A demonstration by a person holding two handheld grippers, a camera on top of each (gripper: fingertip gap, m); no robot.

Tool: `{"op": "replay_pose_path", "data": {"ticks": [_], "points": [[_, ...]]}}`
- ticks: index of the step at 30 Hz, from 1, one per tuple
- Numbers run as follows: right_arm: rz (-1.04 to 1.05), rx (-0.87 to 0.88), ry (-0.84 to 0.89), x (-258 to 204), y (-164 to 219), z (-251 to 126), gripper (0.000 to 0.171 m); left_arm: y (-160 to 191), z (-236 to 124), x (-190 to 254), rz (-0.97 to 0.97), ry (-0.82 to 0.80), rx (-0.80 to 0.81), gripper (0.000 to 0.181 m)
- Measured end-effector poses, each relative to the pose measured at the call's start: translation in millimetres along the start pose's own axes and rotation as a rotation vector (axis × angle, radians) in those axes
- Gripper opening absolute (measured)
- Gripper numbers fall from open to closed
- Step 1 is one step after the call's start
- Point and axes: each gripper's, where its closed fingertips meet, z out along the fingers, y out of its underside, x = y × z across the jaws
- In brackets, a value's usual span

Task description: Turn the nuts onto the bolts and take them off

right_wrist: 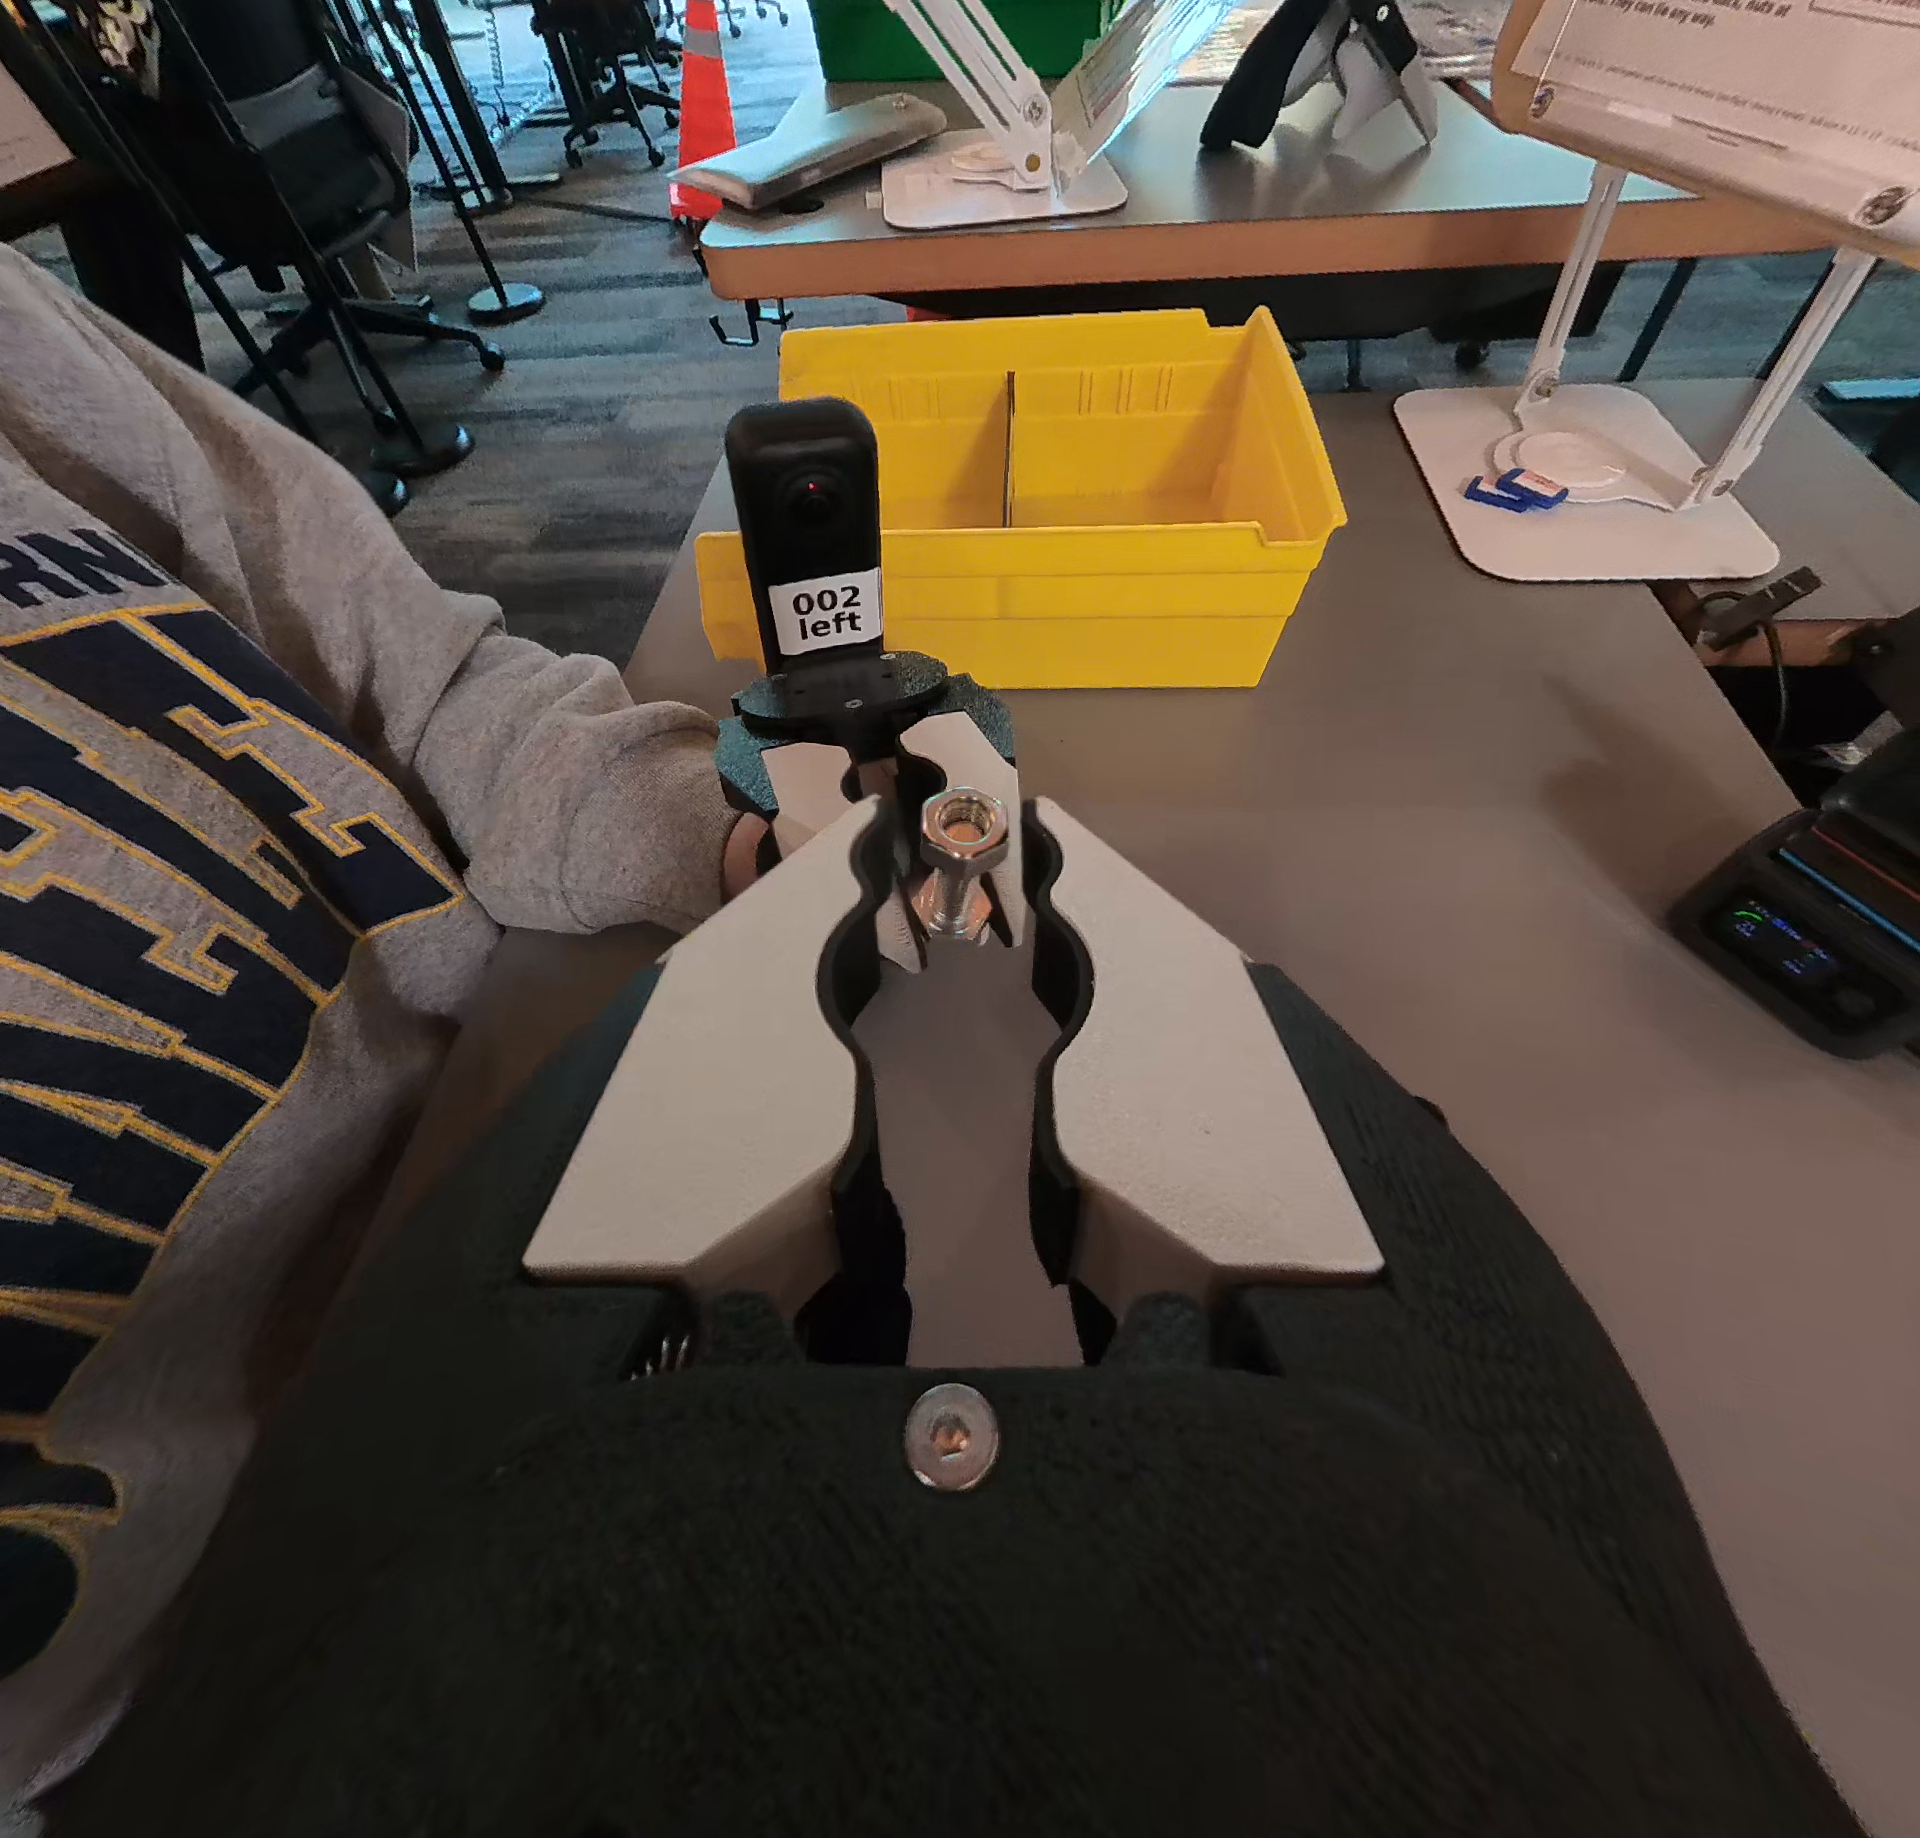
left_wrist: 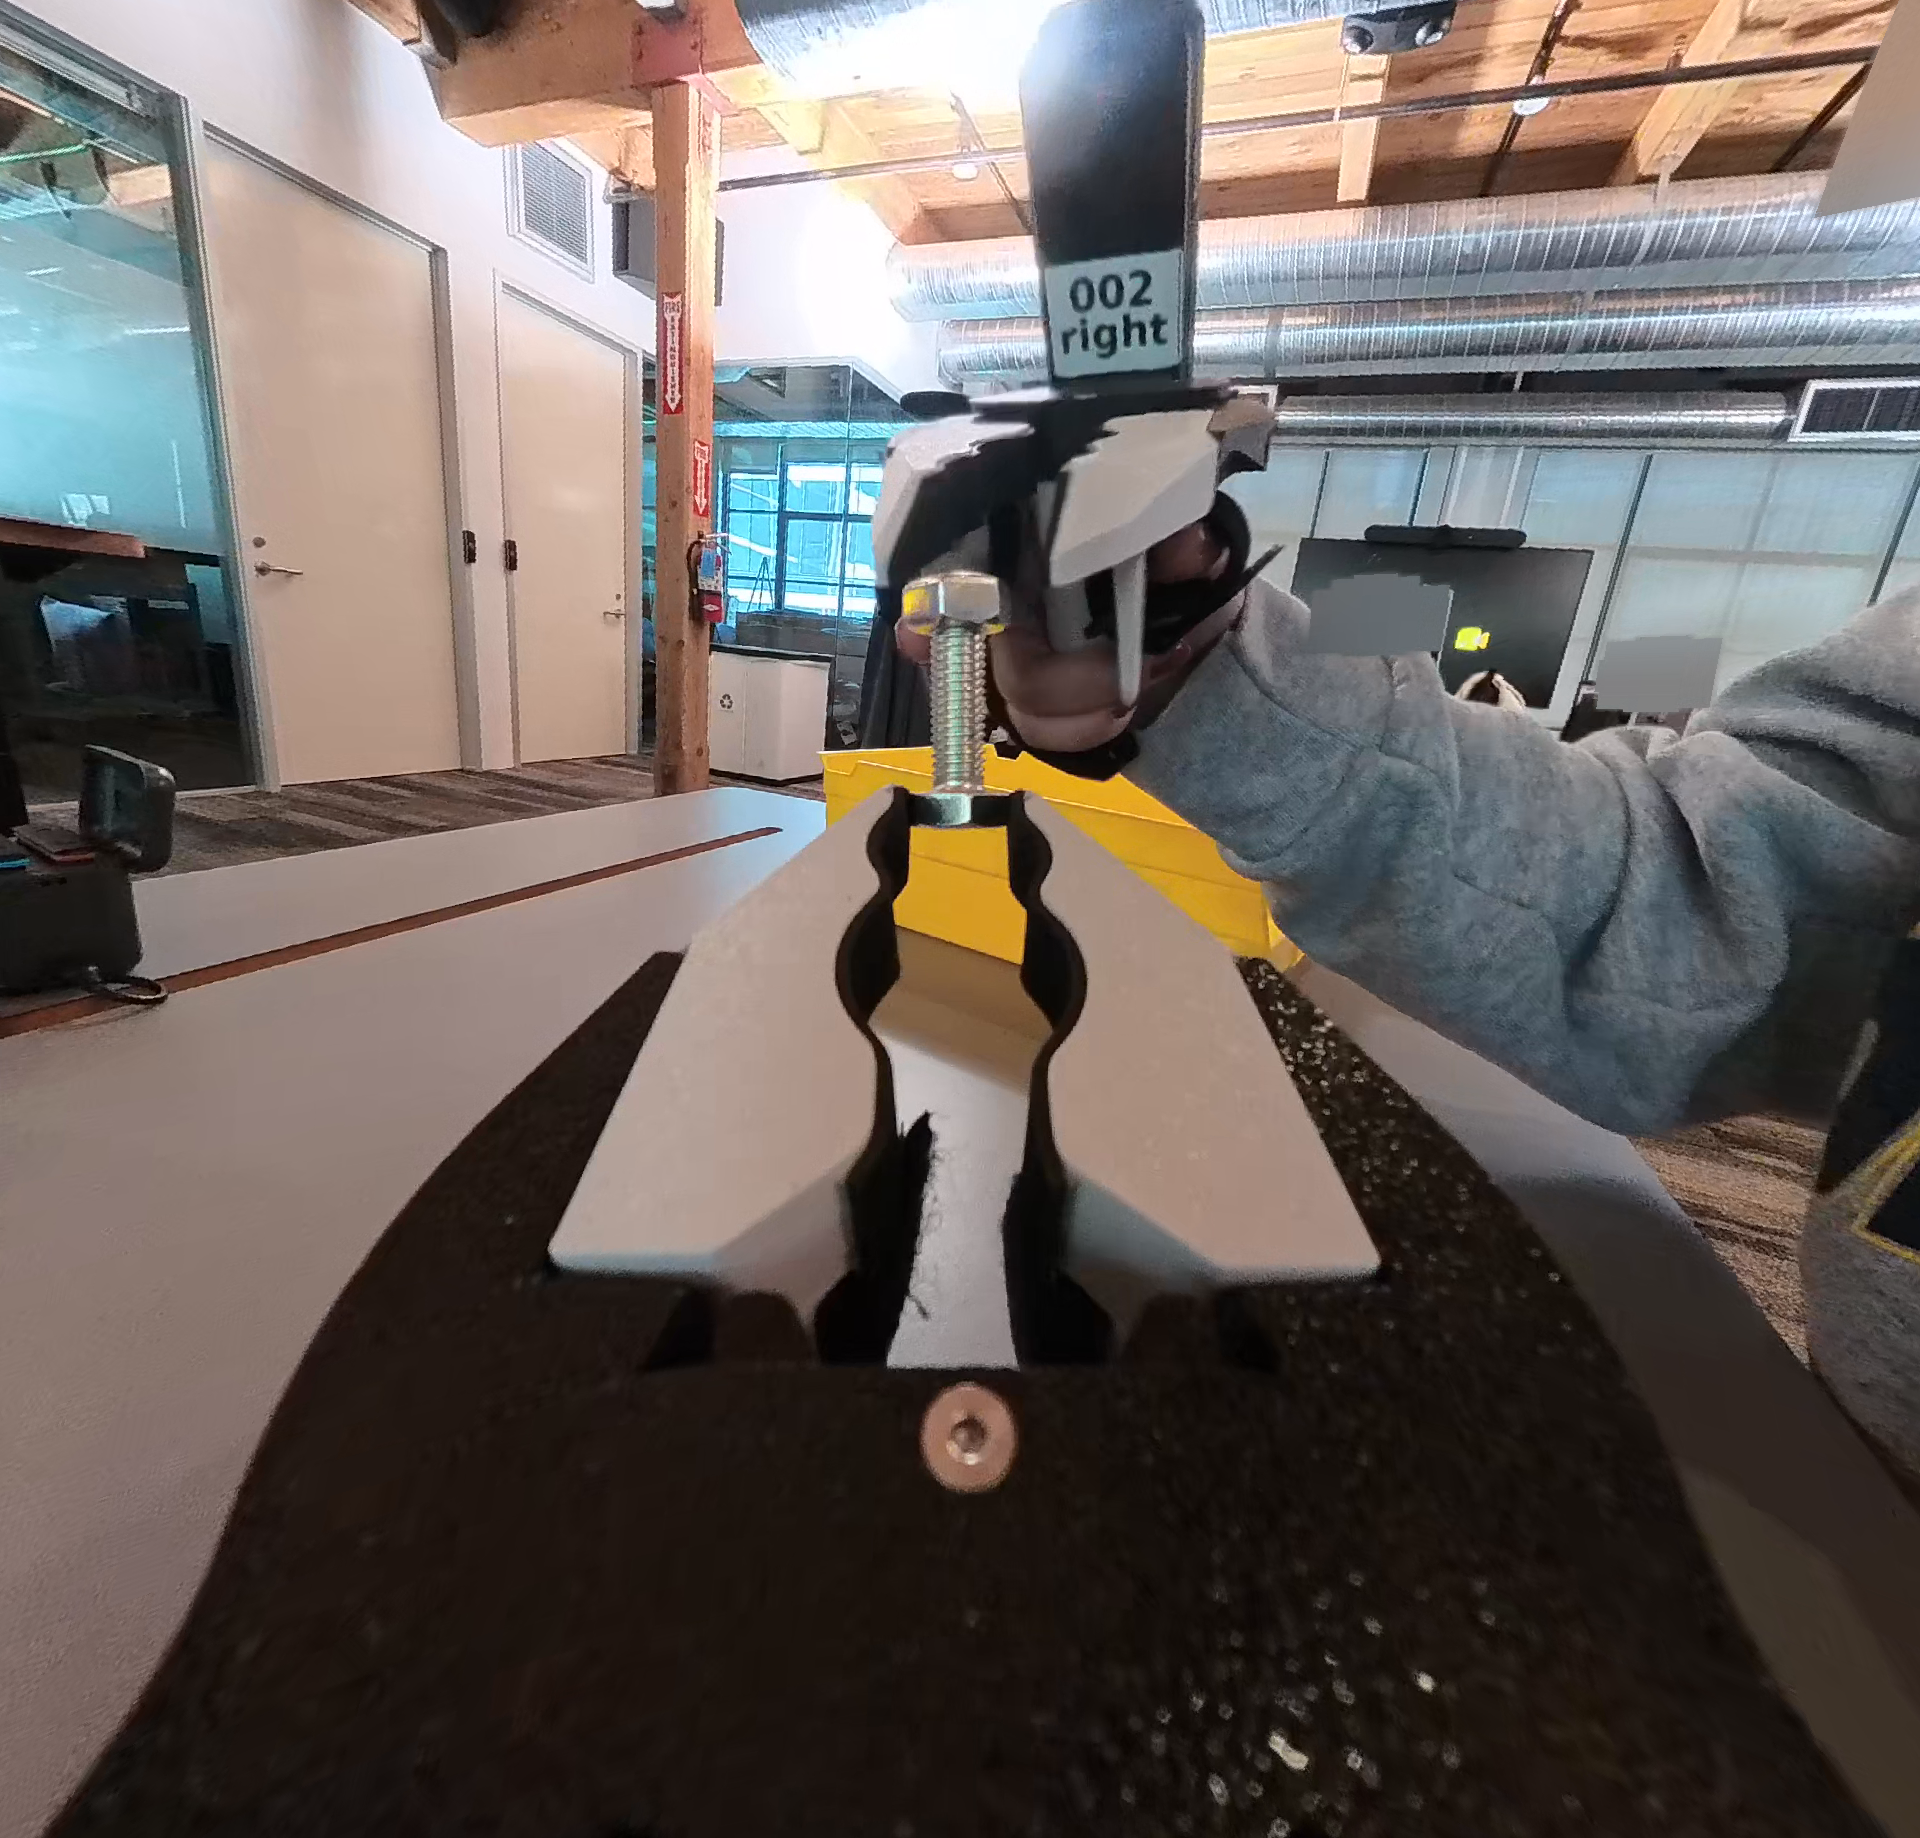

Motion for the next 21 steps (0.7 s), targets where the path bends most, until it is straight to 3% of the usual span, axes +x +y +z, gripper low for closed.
{"op": "replay_pose_path", "data": {"ticks": [7,21], "points": [[0.093,0.182,0.028,-2,-1,-1,0.061,-1,-1,0,-0.010,0.003,0.007,0.016],[0.056,0.518,0.223,-4,1,-11,0.059,0,-3,-6,-0.026,-0.010,0.005,0.016]]}}
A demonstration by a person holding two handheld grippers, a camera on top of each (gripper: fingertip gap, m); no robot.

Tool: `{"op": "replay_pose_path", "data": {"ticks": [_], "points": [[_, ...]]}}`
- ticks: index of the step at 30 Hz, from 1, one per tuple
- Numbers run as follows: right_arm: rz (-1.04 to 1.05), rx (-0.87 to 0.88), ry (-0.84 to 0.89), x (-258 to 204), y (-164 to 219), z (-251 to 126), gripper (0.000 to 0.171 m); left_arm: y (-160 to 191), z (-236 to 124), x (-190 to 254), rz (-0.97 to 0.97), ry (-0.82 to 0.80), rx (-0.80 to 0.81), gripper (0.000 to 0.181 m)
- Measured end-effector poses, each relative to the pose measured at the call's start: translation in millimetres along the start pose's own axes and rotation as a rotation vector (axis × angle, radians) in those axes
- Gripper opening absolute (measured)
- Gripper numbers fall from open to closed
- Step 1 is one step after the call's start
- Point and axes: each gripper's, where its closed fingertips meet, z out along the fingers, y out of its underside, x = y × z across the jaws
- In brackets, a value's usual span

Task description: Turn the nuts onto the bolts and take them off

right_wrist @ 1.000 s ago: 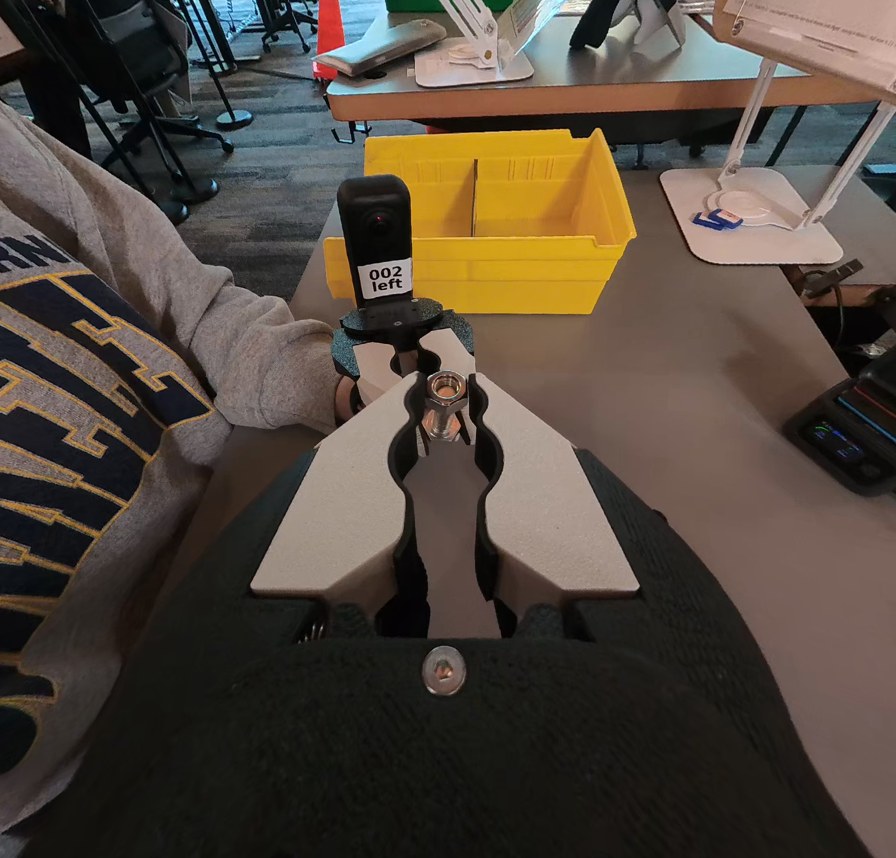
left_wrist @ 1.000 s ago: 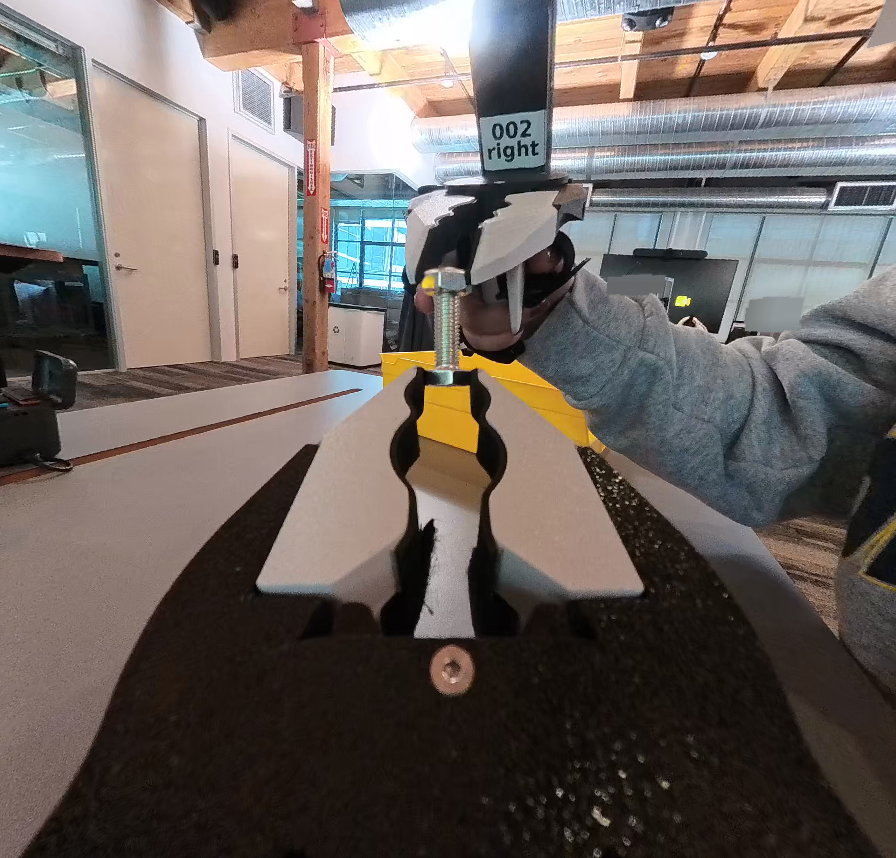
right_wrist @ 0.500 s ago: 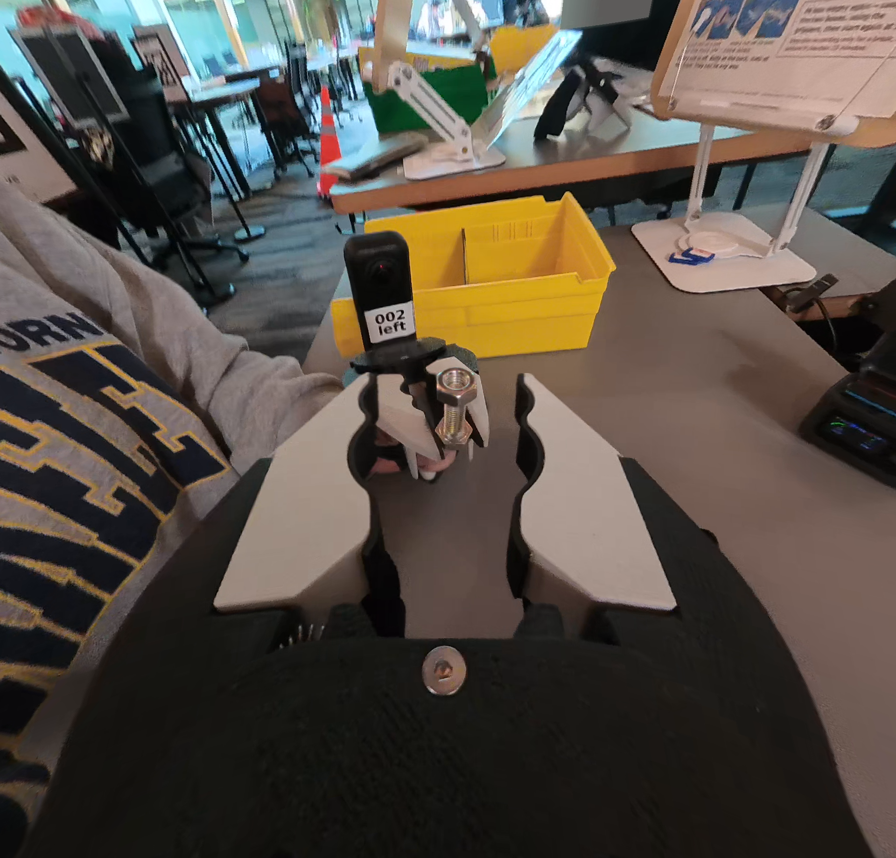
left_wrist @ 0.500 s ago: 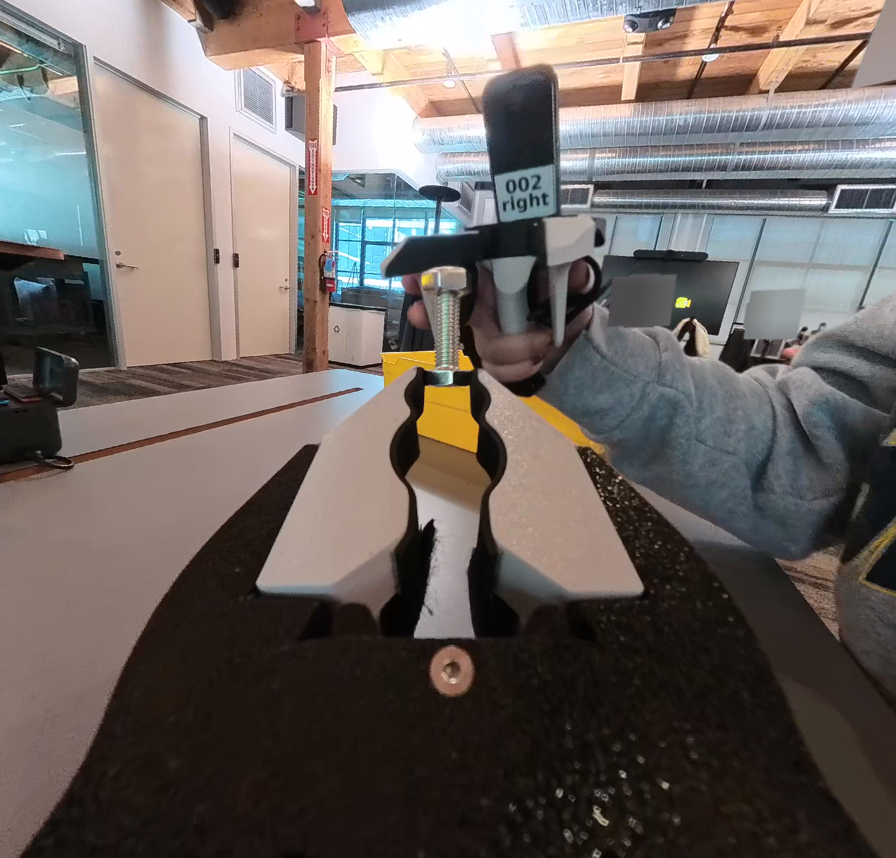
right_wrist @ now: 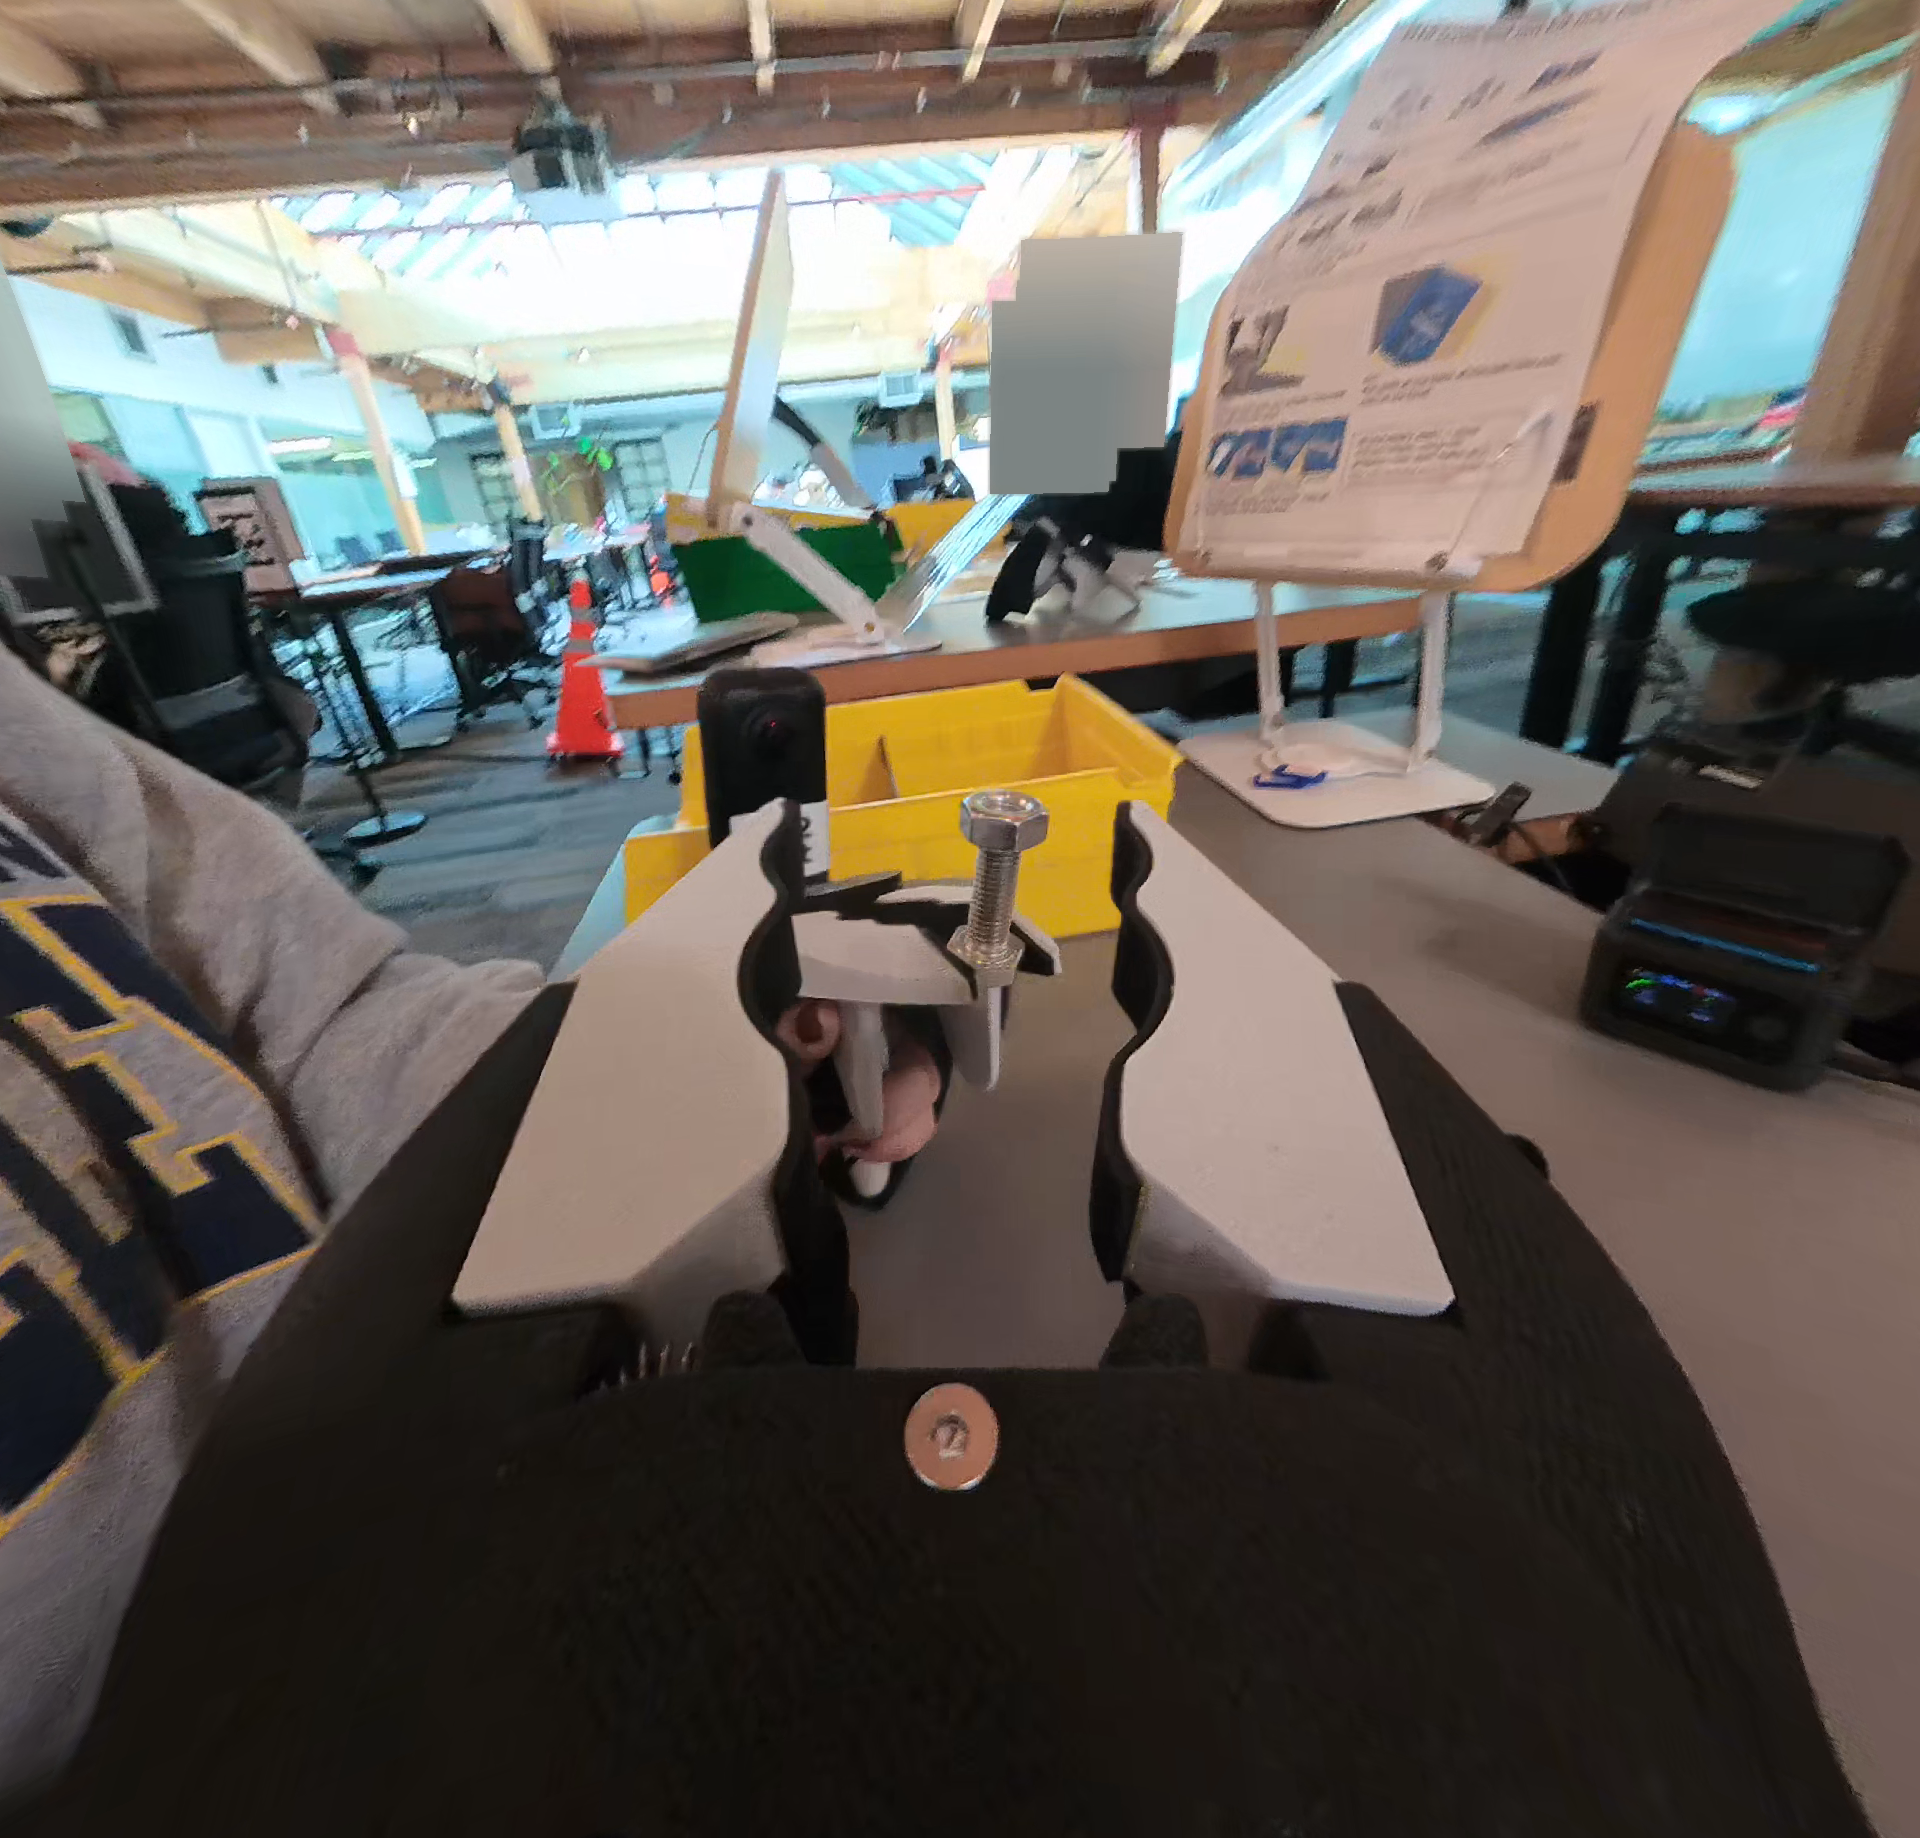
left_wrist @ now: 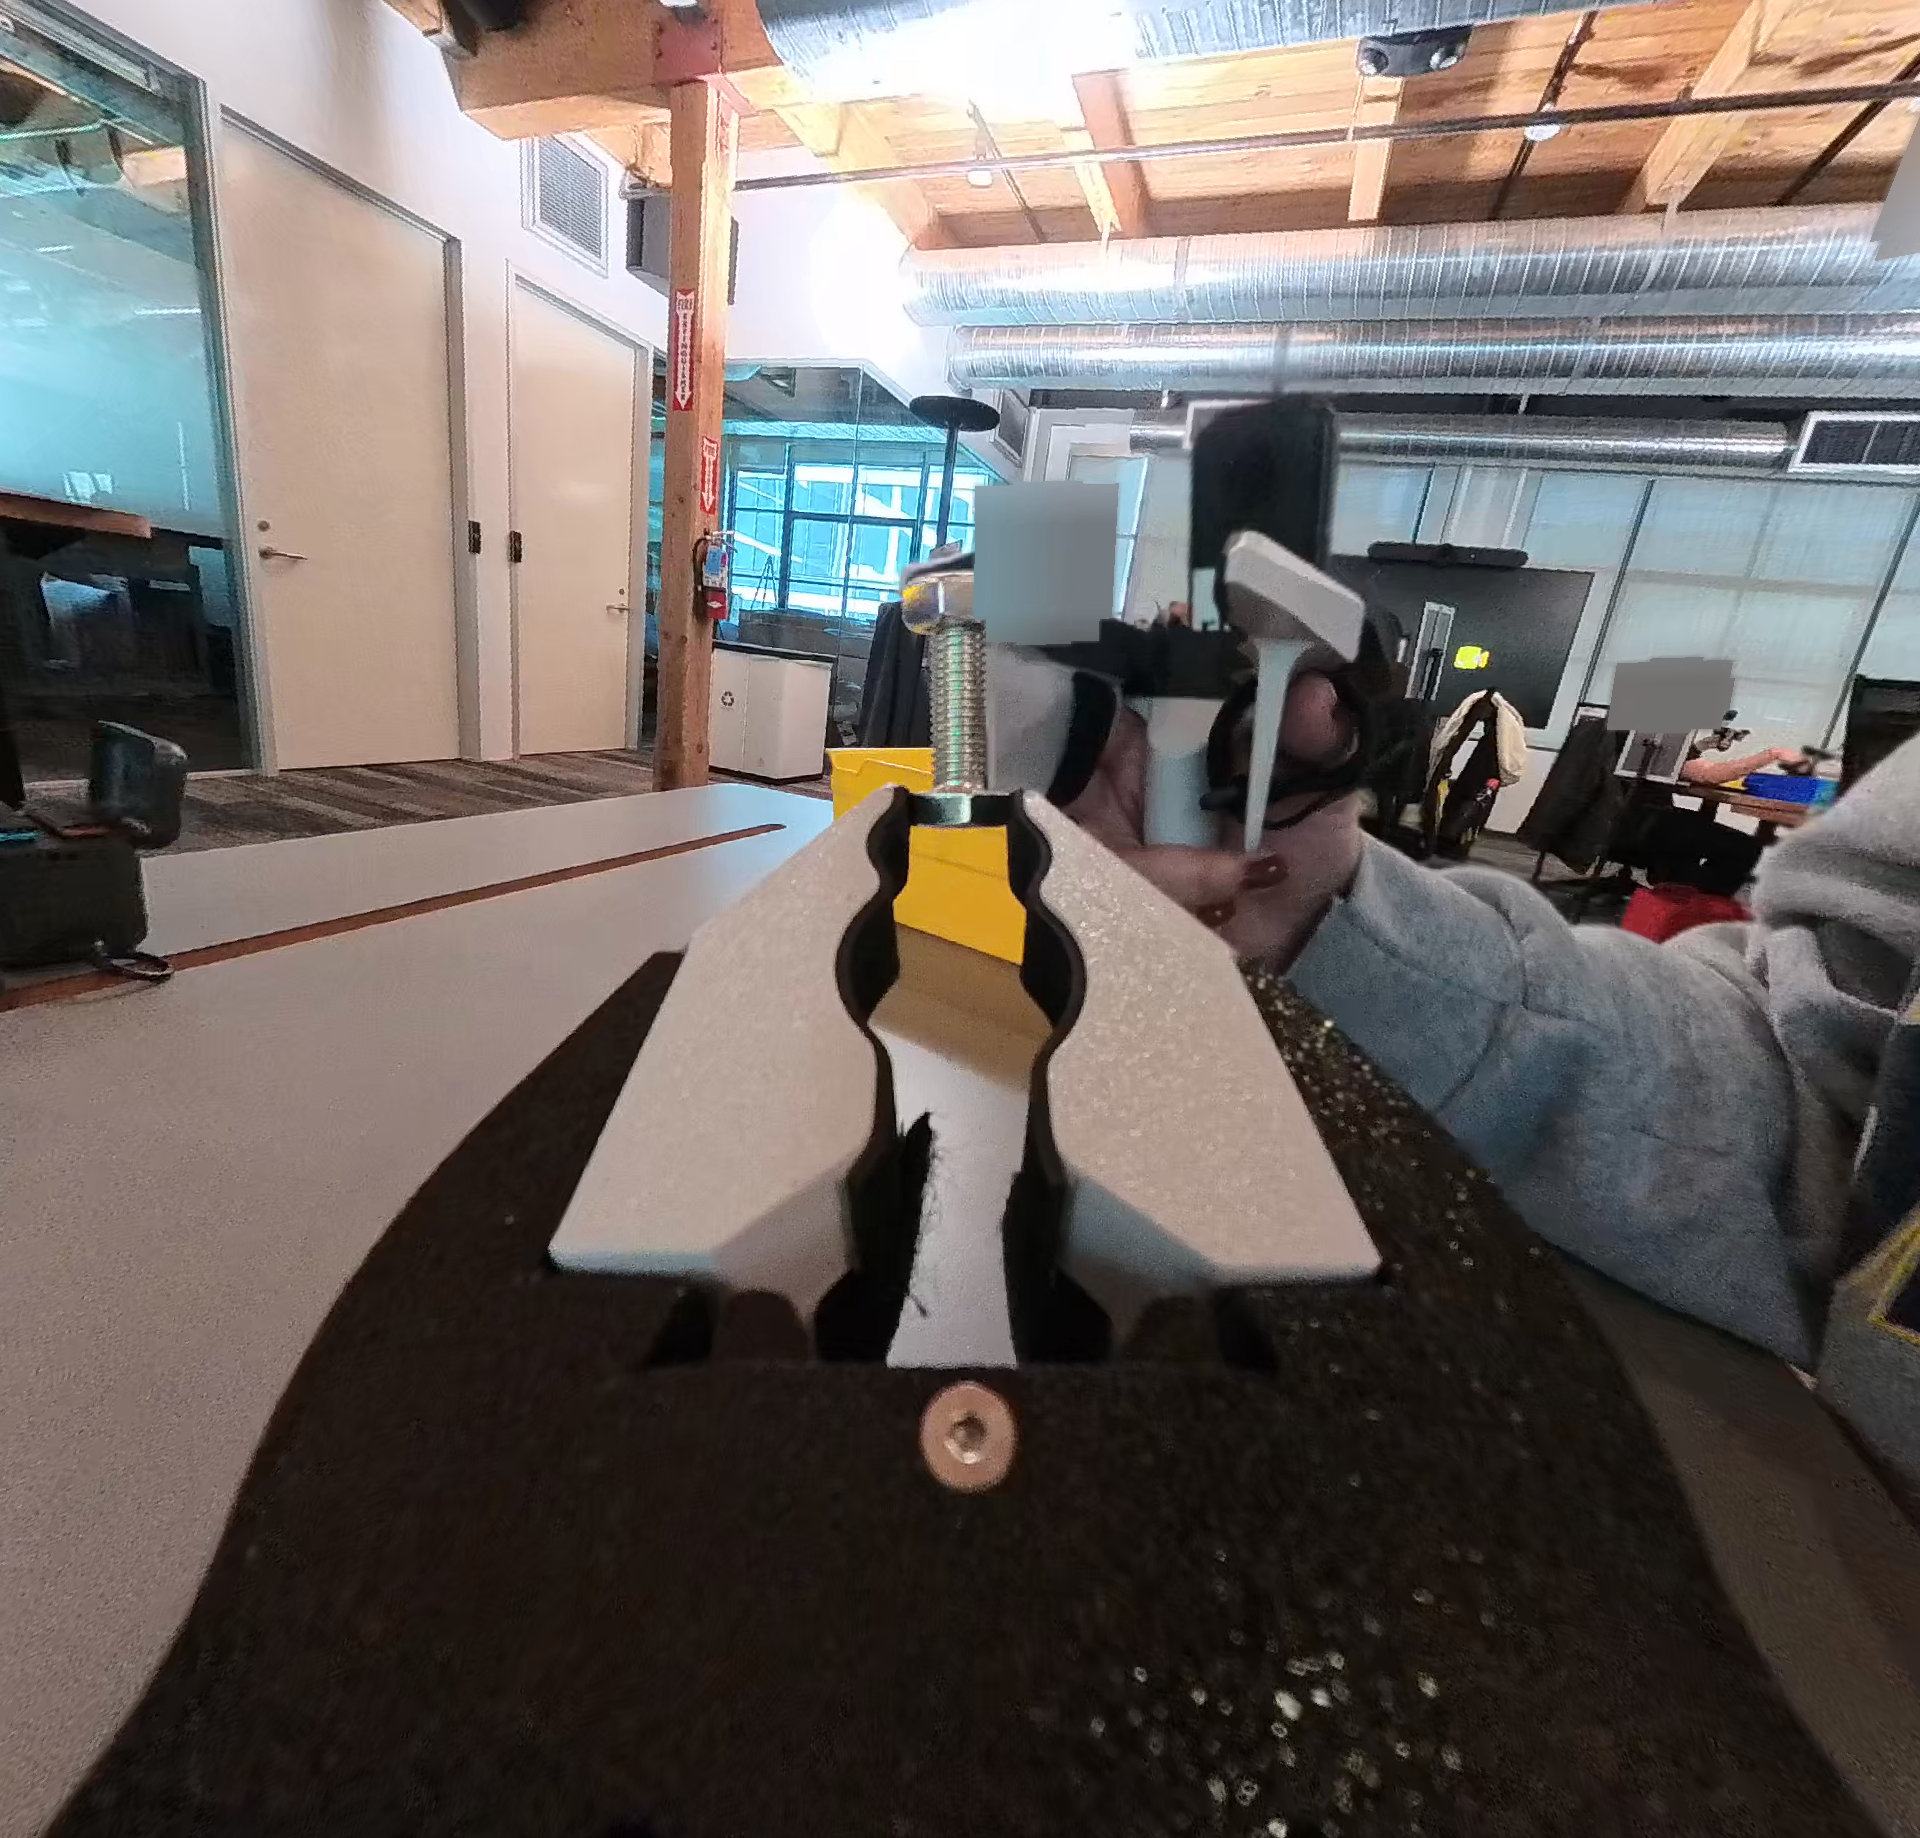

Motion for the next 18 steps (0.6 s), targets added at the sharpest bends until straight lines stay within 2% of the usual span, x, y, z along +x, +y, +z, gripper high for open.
{"op": "replay_pose_path", "data": {"ticks": [4,10,18], "points": [[0.012,0.164,0.055,4,2,-7,0.057,0,-1,-4,-0.025,0.002,0.010,0.016],[-0.014,0.283,0.090,1,-10,-12,0.057,3,3,-5,-0.027,0.024,-0.003,0.016],[-0.022,0.234,0.086,-8,2,2,0.056,4,5,1,-0.035,0.056,-0.004,0.016]]}}
